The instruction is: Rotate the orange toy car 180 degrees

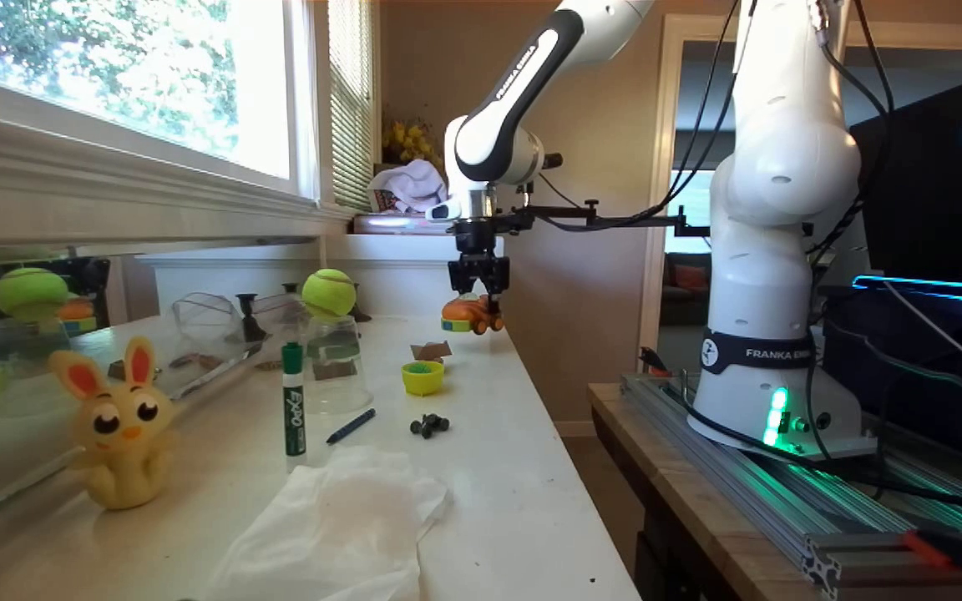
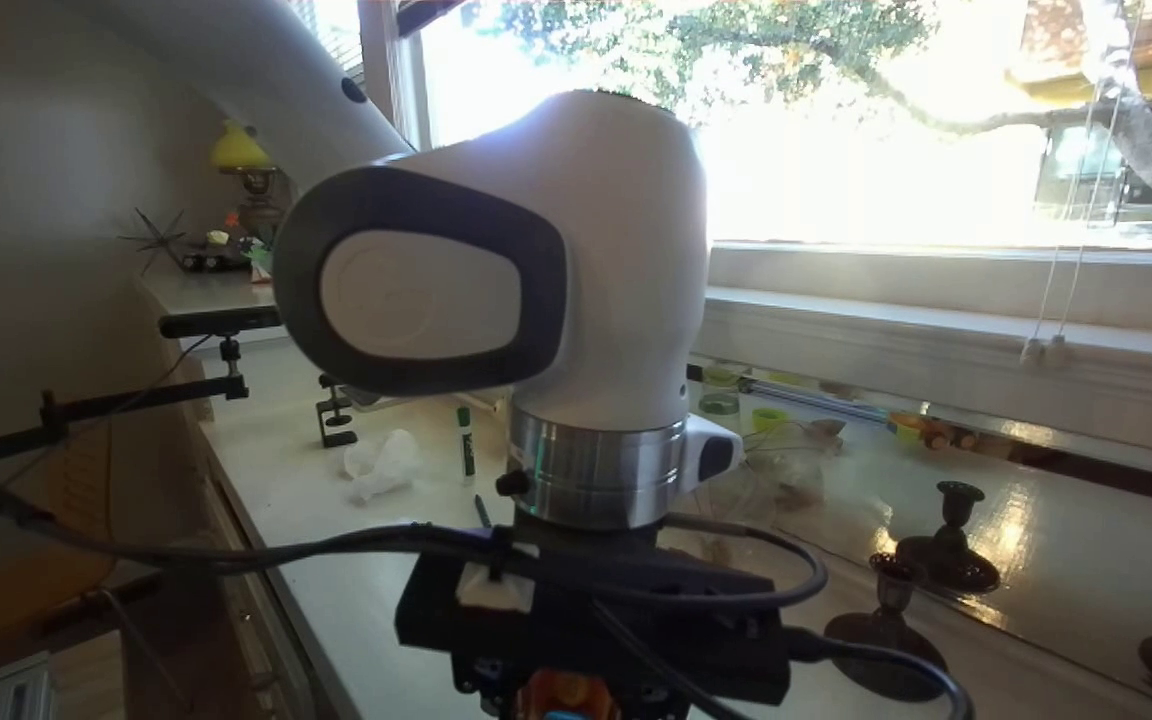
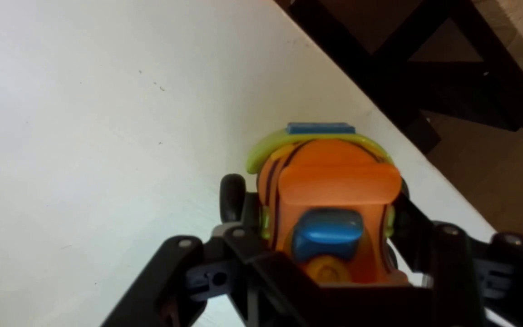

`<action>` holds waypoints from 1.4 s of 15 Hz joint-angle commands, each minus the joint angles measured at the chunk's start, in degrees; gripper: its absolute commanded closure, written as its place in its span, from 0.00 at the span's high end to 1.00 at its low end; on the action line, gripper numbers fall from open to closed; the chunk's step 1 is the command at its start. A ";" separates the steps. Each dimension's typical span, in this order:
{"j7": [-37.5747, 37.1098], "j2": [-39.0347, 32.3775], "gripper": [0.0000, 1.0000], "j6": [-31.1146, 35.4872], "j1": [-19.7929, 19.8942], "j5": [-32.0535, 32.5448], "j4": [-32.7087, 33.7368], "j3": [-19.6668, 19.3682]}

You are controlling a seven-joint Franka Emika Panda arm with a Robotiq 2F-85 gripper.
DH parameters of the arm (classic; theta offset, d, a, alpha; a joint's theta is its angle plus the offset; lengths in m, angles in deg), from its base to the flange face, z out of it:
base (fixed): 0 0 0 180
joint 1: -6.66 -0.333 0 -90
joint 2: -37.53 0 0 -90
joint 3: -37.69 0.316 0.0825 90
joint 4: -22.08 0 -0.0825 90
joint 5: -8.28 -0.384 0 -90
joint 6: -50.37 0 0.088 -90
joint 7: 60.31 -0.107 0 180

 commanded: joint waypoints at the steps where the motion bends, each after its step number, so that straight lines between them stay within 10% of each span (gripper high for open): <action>1: -0.02 0.73 0.45 -1.43 0.07 0.09 1.21 -0.02; 2: 0.06 0.07 0.45 -0.12 0.00 0.04 0.17 0.02; 3: 0.06 0.03 0.70 -0.11 0.01 0.04 0.20 0.02; 7: 0.06 -0.38 0.70 -0.11 0.05 0.04 0.19 0.07; 8: 0.06 -0.39 0.45 -0.11 0.05 0.04 0.19 0.07; 21: 30.06 0.27 0.45 10.41 -0.59 5.41 -4.13 0.77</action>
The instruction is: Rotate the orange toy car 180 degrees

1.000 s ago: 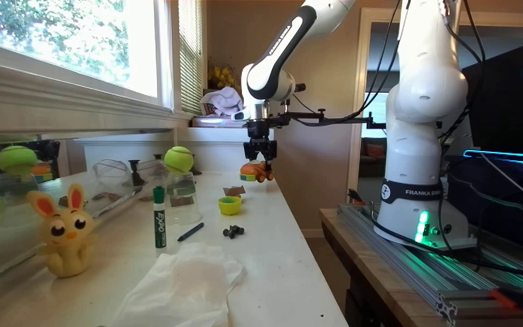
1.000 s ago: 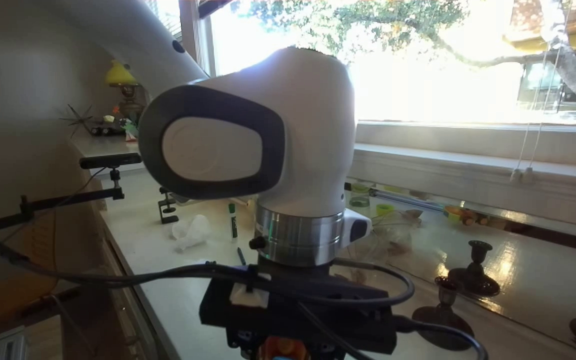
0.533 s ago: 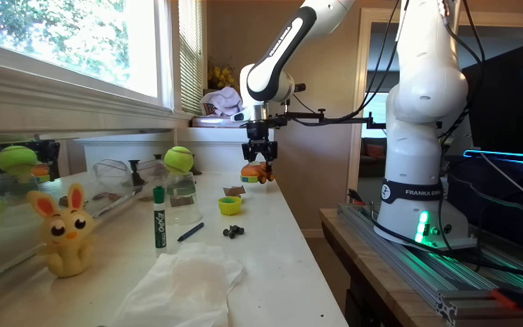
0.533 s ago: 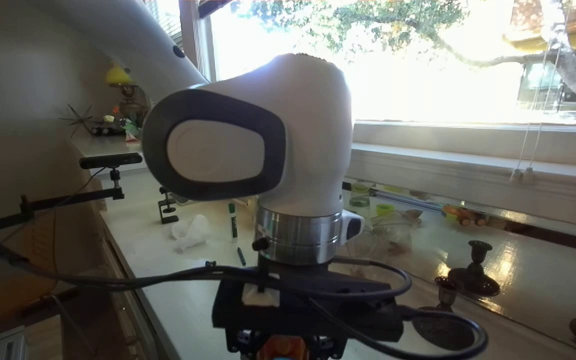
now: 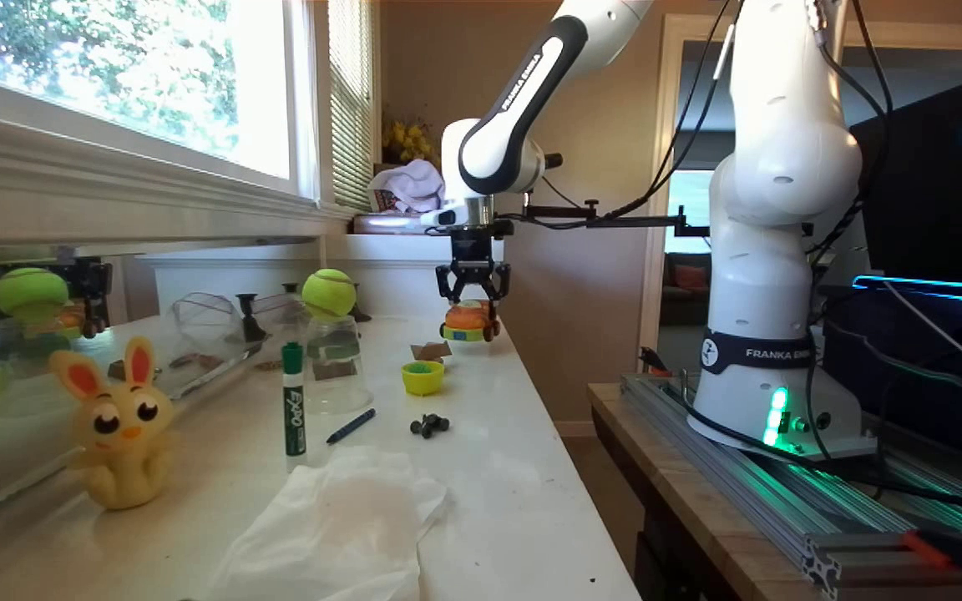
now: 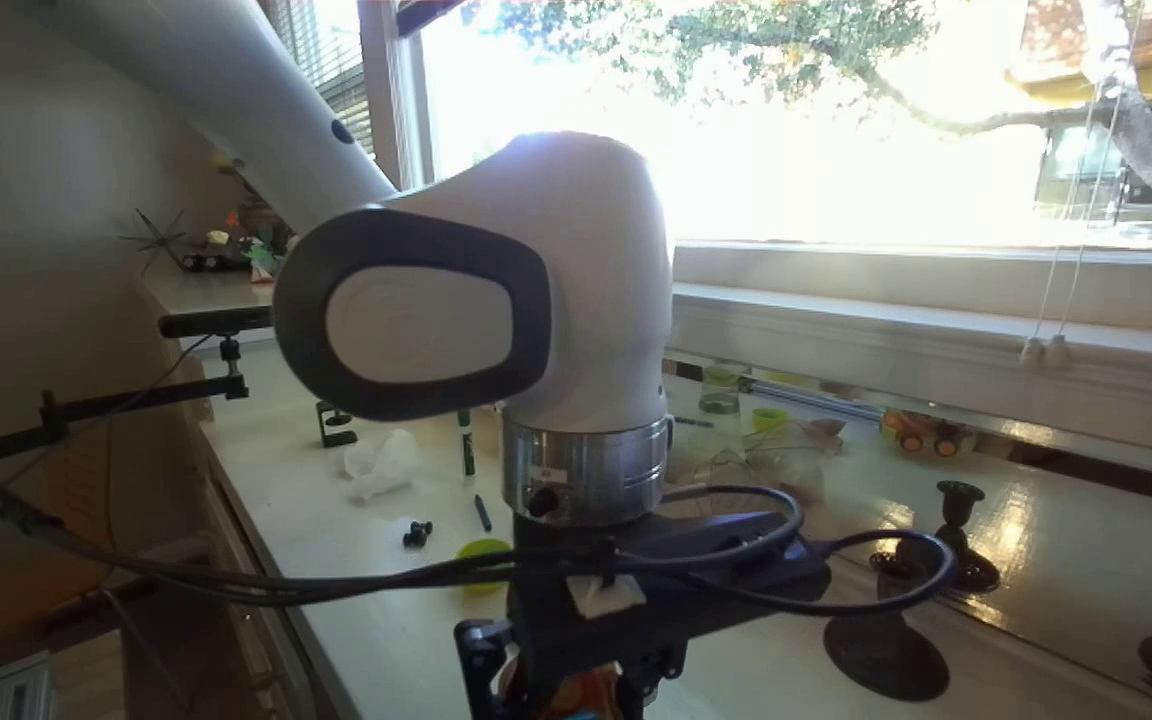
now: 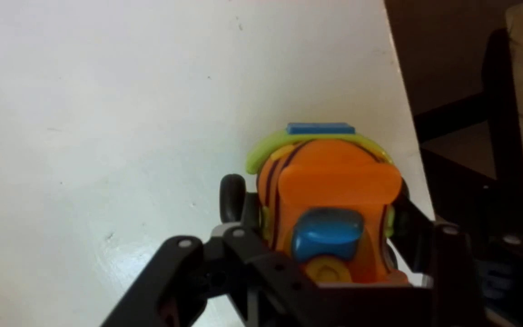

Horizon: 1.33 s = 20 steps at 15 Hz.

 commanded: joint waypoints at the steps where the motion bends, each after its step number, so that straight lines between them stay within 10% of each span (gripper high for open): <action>1: 10.86 1.30 0.45 4.63 0.19 0.23 -2.49 -0.27; 9: 30.48 1.24 0.45 5.64 0.38 -1.43 -3.58 -0.59; 20: 27.60 0.90 0.45 3.86 1.48 -3.05 -3.11 -1.80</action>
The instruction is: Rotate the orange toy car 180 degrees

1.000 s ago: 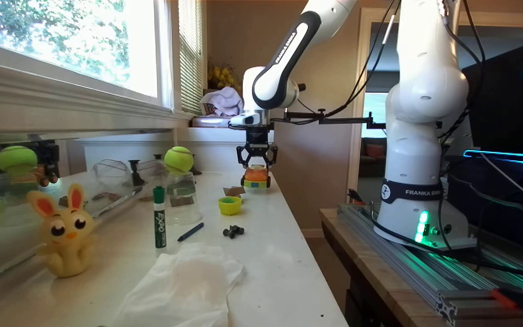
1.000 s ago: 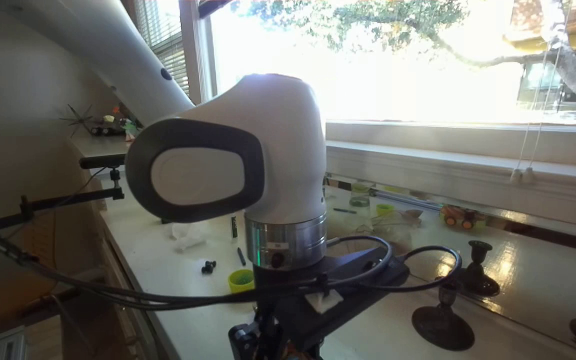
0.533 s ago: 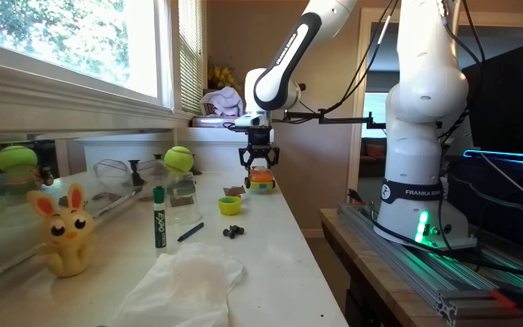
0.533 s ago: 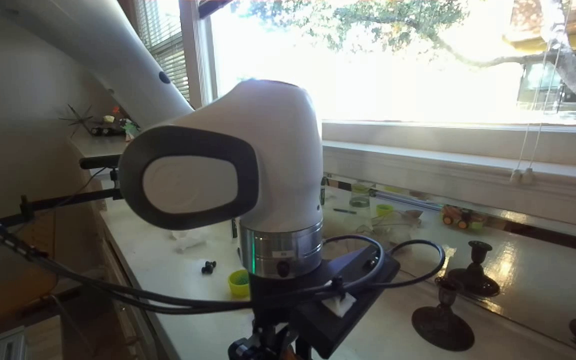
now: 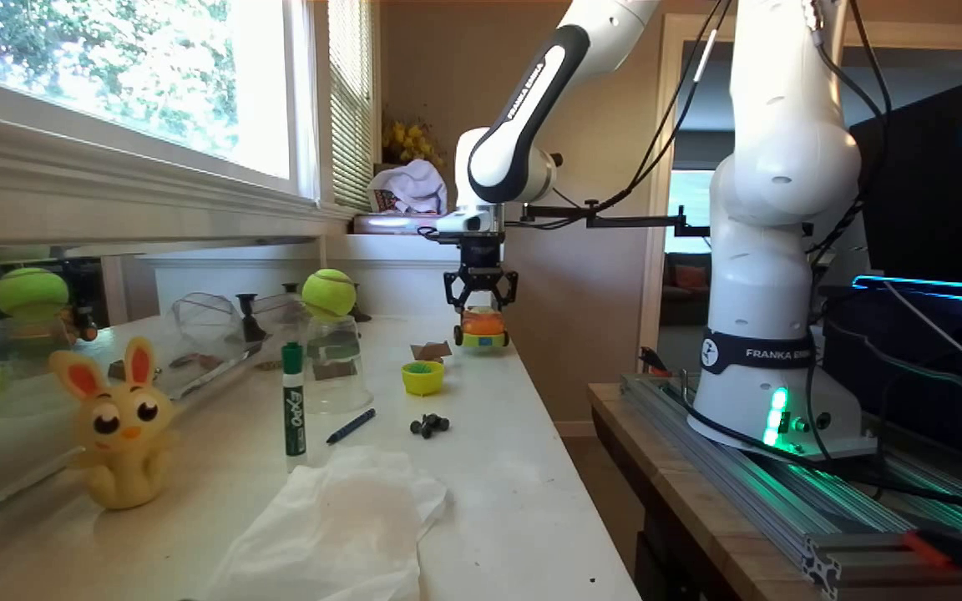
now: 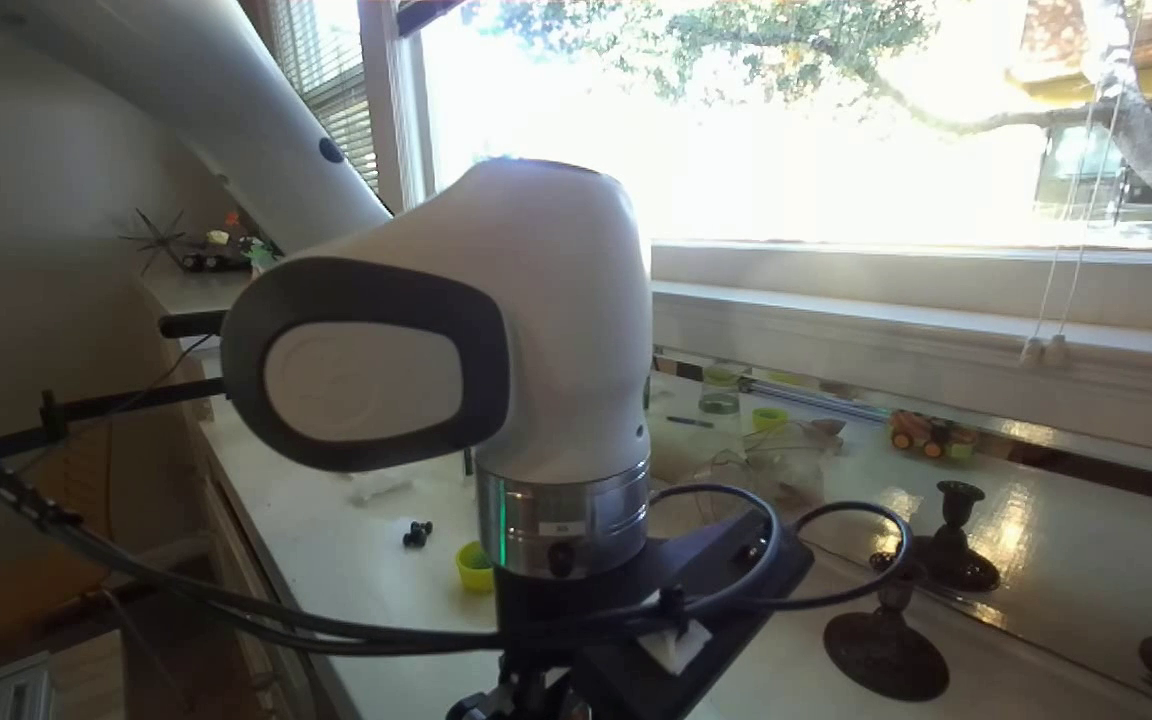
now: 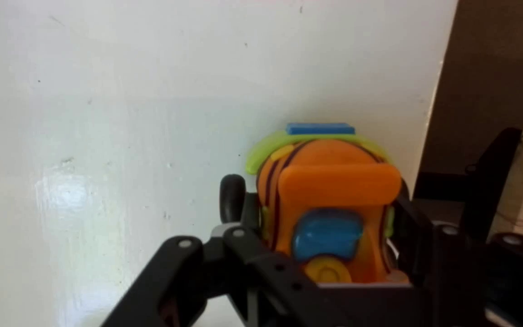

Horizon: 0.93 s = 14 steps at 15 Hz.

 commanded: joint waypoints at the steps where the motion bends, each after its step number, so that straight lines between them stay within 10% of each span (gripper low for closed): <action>1: -1.32 0.93 0.45 -1.02 0.99 0.48 -0.11 -0.56; 14: -4.81 0.22 0.45 -0.76 1.55 0.21 0.37 -1.11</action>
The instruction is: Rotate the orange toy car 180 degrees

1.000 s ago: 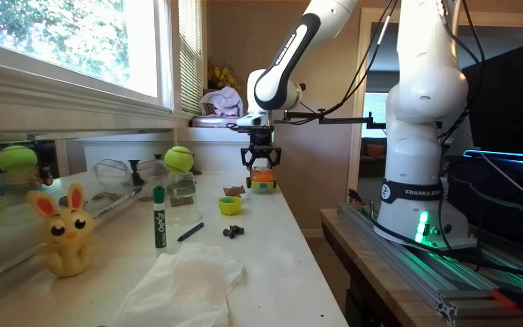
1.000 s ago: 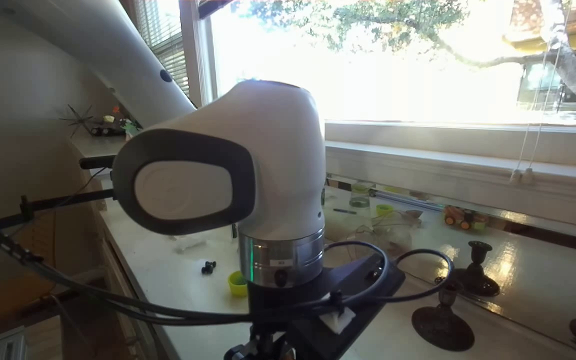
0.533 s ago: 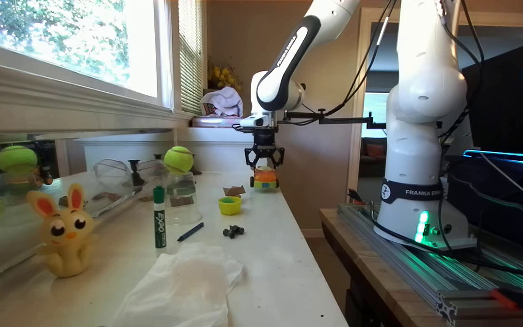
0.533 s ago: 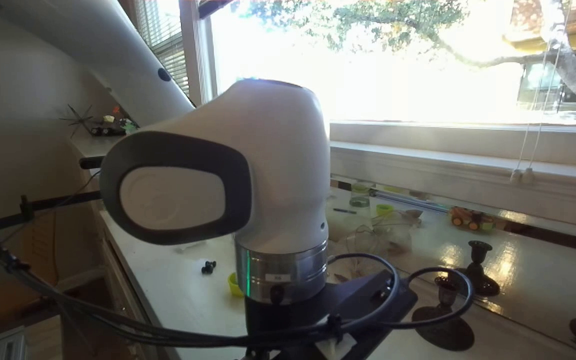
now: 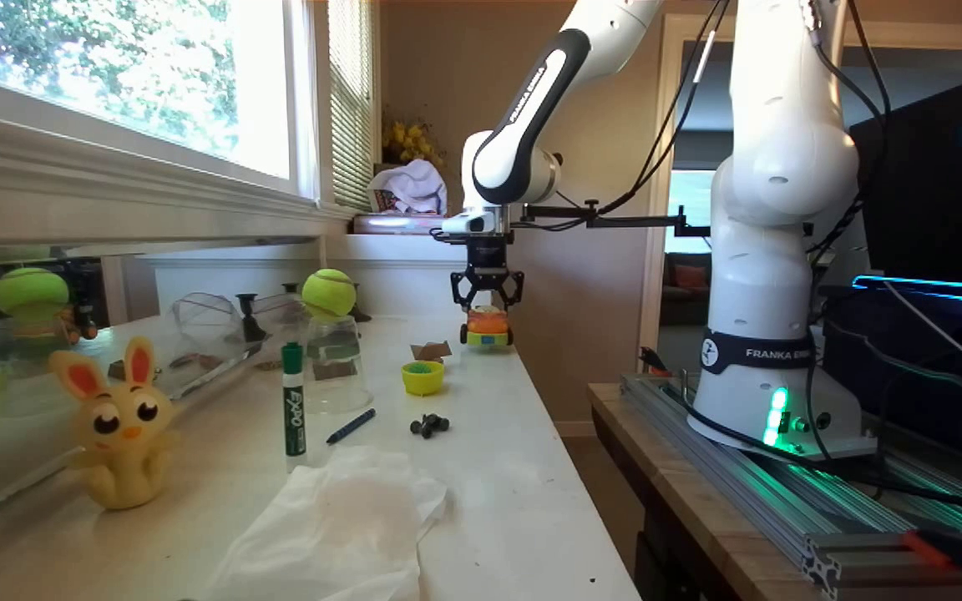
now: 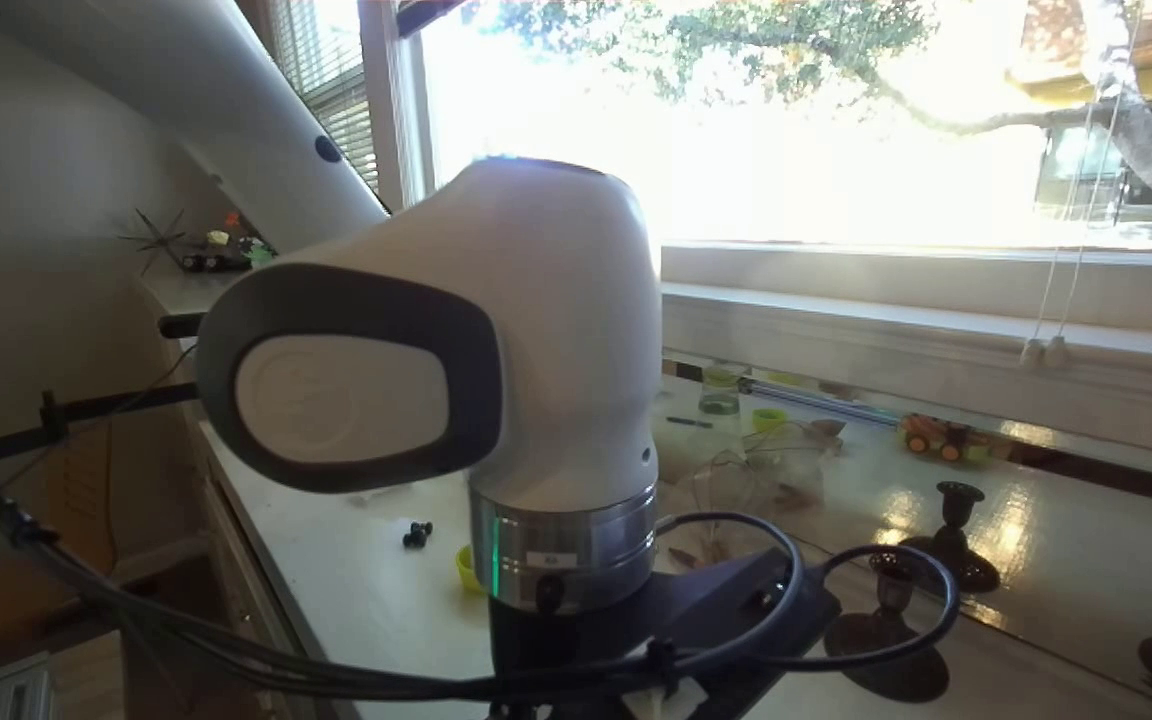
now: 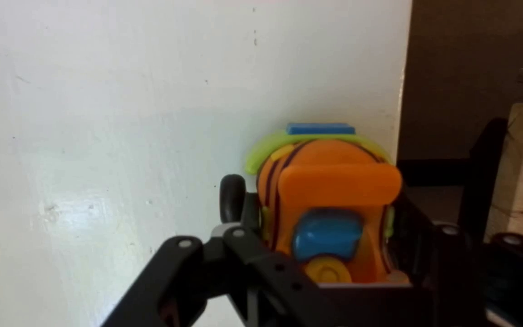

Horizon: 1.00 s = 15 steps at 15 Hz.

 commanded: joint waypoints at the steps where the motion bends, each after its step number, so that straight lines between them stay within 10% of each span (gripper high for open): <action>1: -1.34 0.35 0.45 -1.11 0.25 -0.05 0.55 0.12; 2: -1.21 0.43 0.92 -1.03 0.25 0.22 0.49 0.13; 15: -5.71 11.26 1.00 -9.04 0.58 2.95 -1.59 0.13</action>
